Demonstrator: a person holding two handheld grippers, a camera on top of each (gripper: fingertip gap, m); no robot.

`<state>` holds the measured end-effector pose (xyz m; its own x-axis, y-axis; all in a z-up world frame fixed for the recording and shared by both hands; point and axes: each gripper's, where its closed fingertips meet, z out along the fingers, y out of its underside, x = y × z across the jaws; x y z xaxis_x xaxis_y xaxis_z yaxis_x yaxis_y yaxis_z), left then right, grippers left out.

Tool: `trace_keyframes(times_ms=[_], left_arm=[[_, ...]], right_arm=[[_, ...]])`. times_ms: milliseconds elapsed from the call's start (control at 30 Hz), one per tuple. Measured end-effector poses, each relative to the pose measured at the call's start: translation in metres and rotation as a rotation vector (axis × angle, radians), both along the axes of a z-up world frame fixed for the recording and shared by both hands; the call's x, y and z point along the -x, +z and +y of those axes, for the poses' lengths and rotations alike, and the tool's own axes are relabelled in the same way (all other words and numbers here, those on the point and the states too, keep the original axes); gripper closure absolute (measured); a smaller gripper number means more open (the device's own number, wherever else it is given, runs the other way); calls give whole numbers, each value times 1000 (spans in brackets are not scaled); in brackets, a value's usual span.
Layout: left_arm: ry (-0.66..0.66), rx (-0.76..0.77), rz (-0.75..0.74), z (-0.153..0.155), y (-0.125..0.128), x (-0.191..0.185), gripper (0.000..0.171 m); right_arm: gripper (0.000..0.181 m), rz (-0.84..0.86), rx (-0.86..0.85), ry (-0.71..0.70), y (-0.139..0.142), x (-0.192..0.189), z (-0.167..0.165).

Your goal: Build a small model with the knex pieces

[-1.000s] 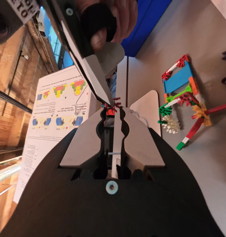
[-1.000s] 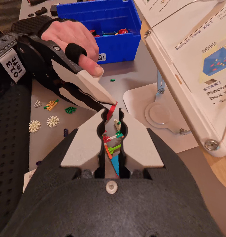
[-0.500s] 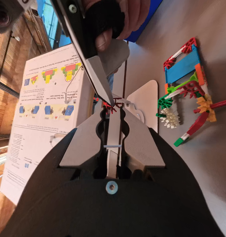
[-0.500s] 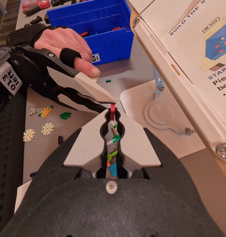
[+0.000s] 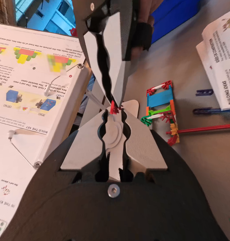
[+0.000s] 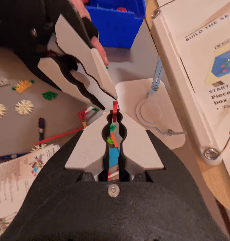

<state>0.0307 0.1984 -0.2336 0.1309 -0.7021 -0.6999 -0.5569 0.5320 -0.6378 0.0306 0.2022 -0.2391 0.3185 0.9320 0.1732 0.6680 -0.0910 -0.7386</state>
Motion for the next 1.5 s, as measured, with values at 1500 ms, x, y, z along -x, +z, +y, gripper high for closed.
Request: trace_keyframes(times_ms=[1500], left_arm=[[301, -650, -69, 30, 30, 13, 169]], right_arm=[[157, 467, 342, -153, 36, 8, 15]])
